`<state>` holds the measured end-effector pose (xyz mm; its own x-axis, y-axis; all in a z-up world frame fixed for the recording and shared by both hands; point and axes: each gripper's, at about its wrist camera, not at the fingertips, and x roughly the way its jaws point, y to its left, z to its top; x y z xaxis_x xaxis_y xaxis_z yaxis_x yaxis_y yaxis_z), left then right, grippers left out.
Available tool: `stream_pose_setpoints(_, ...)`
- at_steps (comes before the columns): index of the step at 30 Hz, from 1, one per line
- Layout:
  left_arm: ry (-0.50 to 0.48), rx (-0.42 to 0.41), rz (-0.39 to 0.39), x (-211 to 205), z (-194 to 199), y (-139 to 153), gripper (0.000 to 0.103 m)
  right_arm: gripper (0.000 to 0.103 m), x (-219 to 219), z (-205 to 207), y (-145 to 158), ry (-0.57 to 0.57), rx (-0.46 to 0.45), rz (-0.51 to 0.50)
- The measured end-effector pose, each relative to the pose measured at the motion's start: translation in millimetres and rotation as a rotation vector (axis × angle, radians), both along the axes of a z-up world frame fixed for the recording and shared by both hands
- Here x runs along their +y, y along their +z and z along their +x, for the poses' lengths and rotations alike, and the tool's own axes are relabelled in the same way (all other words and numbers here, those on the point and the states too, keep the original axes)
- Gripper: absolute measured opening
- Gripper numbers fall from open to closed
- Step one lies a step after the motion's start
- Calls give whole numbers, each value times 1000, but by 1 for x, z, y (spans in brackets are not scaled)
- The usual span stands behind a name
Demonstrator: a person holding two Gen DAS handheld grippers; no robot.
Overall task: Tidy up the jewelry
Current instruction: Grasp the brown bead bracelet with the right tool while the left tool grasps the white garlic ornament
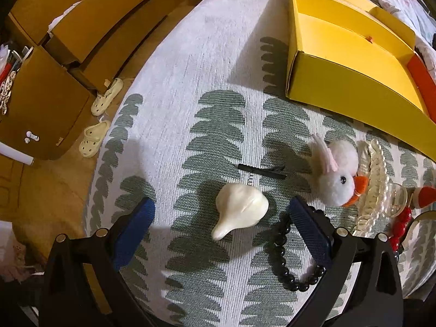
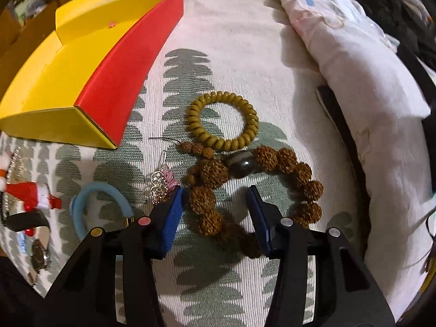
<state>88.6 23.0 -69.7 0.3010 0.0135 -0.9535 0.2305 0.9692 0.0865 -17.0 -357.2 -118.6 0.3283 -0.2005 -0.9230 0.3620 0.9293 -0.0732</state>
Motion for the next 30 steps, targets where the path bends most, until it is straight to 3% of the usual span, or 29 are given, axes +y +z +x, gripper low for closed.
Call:
stream_pose_setpoints(6, 9, 35, -12, 0, 14, -9, 98, 43, 6, 1, -1, 34, -12, -32)
stream_pose_setpoints(13, 18, 41, -14, 10, 25, -16, 97, 30, 0, -8, 0, 29, -41, 18)
stream_pose_setpoints(21, 40, 15, -10, 18, 30, -17, 69, 20, -9, -17, 3, -3, -75, 72)
stream_pose_setpoints(23, 48, 4, -8, 21, 32, -17, 55, 20, -12, -16, 3, -9, -84, 82)
stream_pose_setpoints(26, 64, -7, -15, 28, 34, -16, 42, 20, -18, -19, 6, -28, -114, 124)
stream_pose_setpoints(30, 77, -10, -56, 37, 37, -13, 42, 20, -28, -29, 14, -54, -167, 199)
